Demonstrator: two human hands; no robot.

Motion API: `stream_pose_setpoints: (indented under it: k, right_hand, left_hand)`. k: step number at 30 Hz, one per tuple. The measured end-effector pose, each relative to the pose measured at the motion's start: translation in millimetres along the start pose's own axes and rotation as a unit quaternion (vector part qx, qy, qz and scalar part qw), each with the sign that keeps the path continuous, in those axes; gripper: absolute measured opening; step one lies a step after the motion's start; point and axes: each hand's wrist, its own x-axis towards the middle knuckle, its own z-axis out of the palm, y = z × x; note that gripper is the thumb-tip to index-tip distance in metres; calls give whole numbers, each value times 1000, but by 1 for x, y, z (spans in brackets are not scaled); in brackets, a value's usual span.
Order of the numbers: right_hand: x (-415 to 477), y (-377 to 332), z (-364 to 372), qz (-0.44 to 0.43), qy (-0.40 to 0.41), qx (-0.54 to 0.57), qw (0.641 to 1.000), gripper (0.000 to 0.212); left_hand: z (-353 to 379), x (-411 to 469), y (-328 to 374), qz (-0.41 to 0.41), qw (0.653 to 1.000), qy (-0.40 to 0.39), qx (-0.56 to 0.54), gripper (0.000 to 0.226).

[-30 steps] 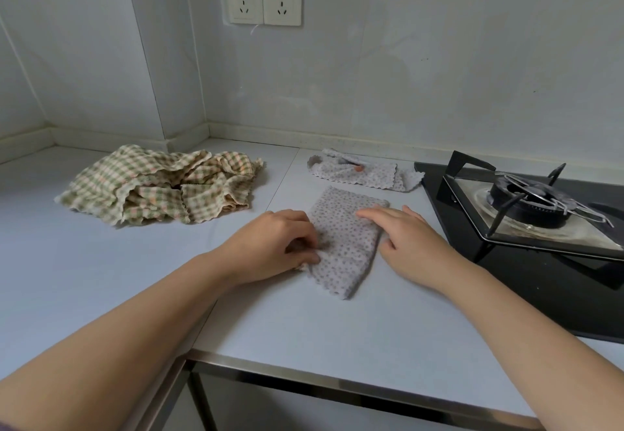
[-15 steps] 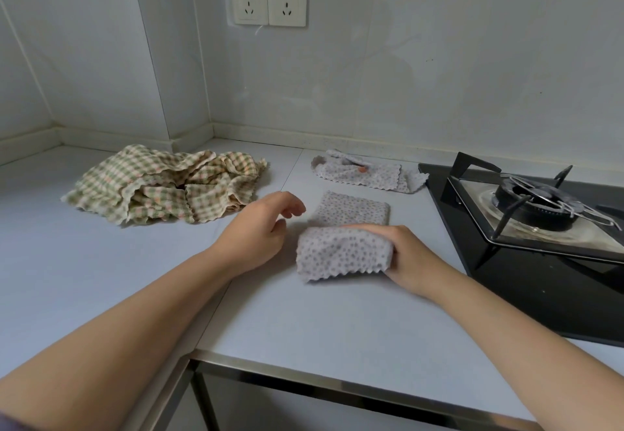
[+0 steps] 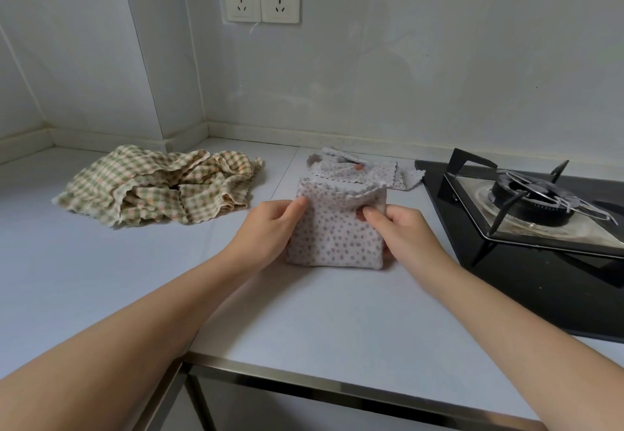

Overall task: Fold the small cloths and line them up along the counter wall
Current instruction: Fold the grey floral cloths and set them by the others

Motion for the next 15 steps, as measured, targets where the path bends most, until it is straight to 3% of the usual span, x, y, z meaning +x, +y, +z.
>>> stream_pose_setpoints:
  k: [4, 9, 13, 15]
  right_hand:
    - [0, 2, -1, 35, 15, -17, 999, 25]
    - [3, 3, 0, -4, 50, -46, 998, 10]
    - [5, 8, 0, -40, 58, -77, 995, 22]
    - [4, 12, -1, -68, 55, -159, 984, 24]
  left_hand:
    - [4, 0, 2, -52, 993, 22, 105, 31]
    - [3, -4, 5, -64, 991, 27, 117, 5]
    - [3, -11, 5, -26, 992, 50, 117, 19]
    - [3, -14, 2, 35, 972, 72, 222, 33]
